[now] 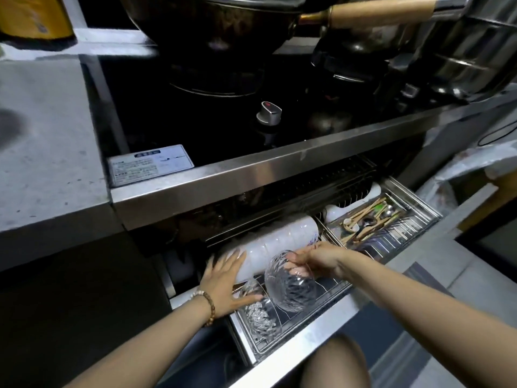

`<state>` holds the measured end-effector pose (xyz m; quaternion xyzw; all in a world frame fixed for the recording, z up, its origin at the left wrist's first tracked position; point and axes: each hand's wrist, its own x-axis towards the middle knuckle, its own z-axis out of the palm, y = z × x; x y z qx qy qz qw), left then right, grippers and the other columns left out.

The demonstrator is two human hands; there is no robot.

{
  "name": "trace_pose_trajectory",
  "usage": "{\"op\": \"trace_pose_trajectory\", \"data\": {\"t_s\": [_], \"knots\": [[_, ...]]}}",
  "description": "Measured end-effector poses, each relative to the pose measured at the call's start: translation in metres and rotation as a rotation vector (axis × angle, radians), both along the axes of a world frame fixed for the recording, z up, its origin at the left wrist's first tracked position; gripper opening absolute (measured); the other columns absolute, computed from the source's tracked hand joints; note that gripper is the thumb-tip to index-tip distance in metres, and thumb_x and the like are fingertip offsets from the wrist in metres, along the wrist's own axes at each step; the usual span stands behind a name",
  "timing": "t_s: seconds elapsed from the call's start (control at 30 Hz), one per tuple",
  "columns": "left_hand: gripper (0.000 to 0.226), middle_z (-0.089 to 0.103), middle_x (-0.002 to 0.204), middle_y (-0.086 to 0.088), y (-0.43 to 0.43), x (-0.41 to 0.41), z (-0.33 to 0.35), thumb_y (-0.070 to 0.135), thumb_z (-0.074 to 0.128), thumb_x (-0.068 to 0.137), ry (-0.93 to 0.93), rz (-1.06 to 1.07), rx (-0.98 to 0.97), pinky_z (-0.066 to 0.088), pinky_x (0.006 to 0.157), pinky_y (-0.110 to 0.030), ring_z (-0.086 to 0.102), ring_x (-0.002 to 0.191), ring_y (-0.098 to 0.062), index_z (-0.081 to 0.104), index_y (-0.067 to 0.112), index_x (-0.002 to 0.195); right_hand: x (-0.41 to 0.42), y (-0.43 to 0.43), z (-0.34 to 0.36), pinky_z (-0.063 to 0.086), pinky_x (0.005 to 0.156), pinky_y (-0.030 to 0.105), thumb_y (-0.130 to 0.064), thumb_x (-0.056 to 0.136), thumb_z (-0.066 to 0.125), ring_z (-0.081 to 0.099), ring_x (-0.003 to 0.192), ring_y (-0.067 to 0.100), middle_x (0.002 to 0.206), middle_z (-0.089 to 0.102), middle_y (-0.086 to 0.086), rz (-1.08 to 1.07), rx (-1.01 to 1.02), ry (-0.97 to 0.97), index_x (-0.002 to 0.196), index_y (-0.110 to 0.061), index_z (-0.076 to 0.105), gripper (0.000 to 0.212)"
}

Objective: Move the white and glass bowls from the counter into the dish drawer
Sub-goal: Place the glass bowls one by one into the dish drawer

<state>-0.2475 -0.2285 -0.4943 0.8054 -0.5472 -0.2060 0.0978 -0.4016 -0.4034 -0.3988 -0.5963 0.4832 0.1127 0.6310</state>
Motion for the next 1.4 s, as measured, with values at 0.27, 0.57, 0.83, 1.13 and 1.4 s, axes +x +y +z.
{"op": "trace_pose_trajectory", "data": {"t_s": [0.27,0.57,0.83,1.13,1.4], "knots": [[0.119,-0.011,0.158,0.006,-0.002,0.001,-0.013,0.089,0.037,0.061,-0.039,0.008,-0.013,-0.013,0.115,-0.041,-0.005,0.146,-0.016,-0.008,0.022,0.149,0.024,-0.003,-0.035,0.051,0.046,0.013,-0.004,0.097,0.046,0.061,0.043,0.0,0.056,0.069,-0.004,0.07,0.198,0.118,0.086,-0.007,0.059,0.017],[0.125,-0.009,0.158,0.008,-0.001,0.0,-0.018,0.094,0.028,0.053,-0.062,0.021,-0.055,-0.015,0.115,-0.039,-0.006,0.145,-0.015,-0.009,0.023,0.149,0.028,0.005,-0.055,0.051,0.054,0.012,-0.012,0.099,0.045,0.064,0.049,-0.003,0.056,0.071,-0.01,0.177,0.168,0.166,0.088,-0.015,0.06,0.019],[0.131,-0.01,0.158,0.008,-0.001,0.001,-0.019,0.098,0.016,0.045,-0.061,0.026,-0.05,-0.015,0.114,-0.039,-0.006,0.145,-0.015,-0.01,0.022,0.148,0.026,0.006,-0.06,0.056,0.057,0.018,-0.007,0.098,0.046,0.067,0.055,0.002,0.061,0.072,-0.006,0.242,0.21,0.156,0.086,-0.01,0.062,0.02],[0.125,-0.01,0.158,0.007,-0.002,0.001,-0.012,0.094,0.029,0.054,-0.026,0.011,0.003,-0.016,0.113,-0.039,-0.007,0.145,-0.016,-0.008,0.022,0.149,0.022,0.003,-0.051,0.051,0.06,0.019,-0.021,0.086,0.067,0.058,0.066,0.012,0.079,0.064,0.003,0.411,-0.086,0.184,0.08,-0.014,0.062,0.01],[0.084,0.015,0.157,0.002,-0.007,-0.001,0.033,0.061,0.049,0.084,0.098,0.054,0.006,0.007,0.116,-0.033,0.012,0.144,-0.017,0.015,0.019,0.149,0.005,-0.001,-0.004,0.044,0.068,0.021,-0.029,0.089,0.063,0.053,0.077,0.013,0.095,0.061,0.005,0.356,-0.372,0.12,0.119,-0.003,0.06,0.039]]}}
